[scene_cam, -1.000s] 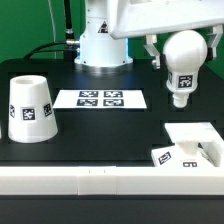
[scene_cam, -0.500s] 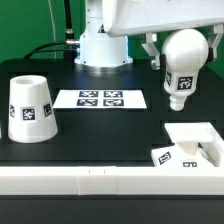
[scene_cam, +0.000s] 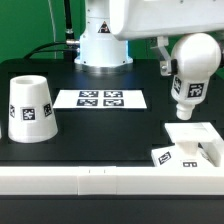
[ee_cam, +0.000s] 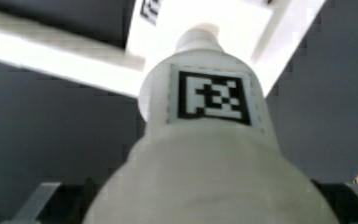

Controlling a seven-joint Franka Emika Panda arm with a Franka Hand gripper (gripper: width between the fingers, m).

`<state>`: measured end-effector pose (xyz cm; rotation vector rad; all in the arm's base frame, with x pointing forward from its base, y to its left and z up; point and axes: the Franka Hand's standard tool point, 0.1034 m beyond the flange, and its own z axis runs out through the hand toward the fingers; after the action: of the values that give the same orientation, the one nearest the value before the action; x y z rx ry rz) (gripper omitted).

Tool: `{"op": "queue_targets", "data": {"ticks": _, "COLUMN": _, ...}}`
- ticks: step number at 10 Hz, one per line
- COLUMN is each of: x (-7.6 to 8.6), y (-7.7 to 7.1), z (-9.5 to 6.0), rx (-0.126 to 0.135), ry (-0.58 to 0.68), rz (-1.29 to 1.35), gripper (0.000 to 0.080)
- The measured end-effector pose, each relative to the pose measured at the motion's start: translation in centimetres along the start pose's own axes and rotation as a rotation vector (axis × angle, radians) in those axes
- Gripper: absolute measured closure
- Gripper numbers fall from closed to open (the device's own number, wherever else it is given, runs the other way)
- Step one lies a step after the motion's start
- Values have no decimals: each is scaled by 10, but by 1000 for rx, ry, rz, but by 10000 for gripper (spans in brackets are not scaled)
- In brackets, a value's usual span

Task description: Assemble lamp

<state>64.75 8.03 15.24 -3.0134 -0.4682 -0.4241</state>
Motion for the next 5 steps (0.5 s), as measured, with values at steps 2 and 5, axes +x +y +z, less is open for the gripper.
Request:
{"op": "queue_targets", "data": {"ticks": 2, "x": -1, "y": 0, "z": 2, "rx": 1, "ry": -3, "rz": 0, "gripper": 225}}
{"op": "queue_targets", "data": {"ticks": 5, "x": -6, "y": -2, "z": 7, "rx": -4, "ry": 14, "rz": -2, "gripper": 225}}
